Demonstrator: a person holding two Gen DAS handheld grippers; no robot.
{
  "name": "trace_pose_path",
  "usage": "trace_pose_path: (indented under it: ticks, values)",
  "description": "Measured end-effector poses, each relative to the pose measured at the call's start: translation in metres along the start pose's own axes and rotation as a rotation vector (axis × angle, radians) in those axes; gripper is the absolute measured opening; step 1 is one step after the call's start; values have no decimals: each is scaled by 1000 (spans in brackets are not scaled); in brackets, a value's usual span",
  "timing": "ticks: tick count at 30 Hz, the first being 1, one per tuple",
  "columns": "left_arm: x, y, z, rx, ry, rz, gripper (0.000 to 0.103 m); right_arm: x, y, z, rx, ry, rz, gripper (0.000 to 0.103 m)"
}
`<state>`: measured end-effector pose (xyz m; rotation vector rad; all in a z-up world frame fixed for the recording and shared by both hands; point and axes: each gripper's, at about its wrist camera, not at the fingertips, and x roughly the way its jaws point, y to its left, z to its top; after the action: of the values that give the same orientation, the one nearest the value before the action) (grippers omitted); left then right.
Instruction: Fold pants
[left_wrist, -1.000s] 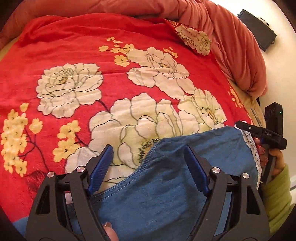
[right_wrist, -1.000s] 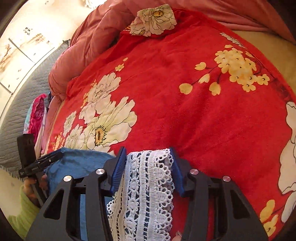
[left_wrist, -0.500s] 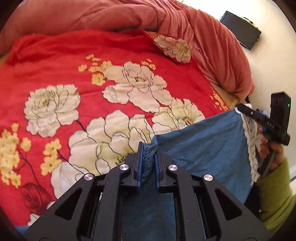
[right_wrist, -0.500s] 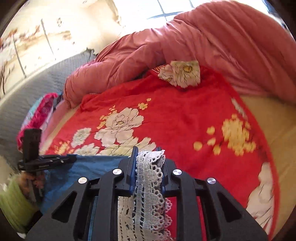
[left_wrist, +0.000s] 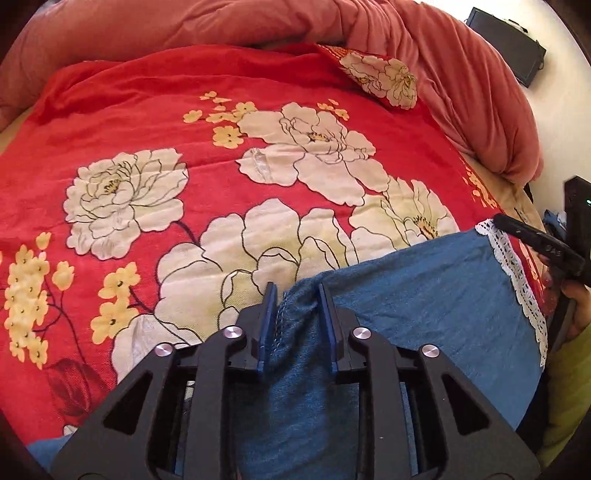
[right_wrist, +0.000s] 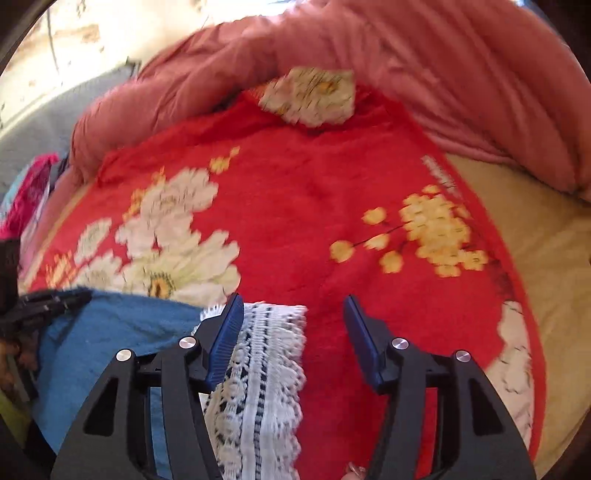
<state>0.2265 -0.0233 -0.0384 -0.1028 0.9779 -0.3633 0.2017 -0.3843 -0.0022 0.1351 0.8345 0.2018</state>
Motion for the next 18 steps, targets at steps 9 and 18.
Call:
trace_pose_path:
  ticks: [9, 18]
  values:
    - [-54, -2, -2, 13, -132, 55, 33, -86, -6, -61, 117, -99, 64, 64]
    - [-77, -42, -35, 79, -104, 7, 40, -98, 4, -110, 159, 44, 105, 65]
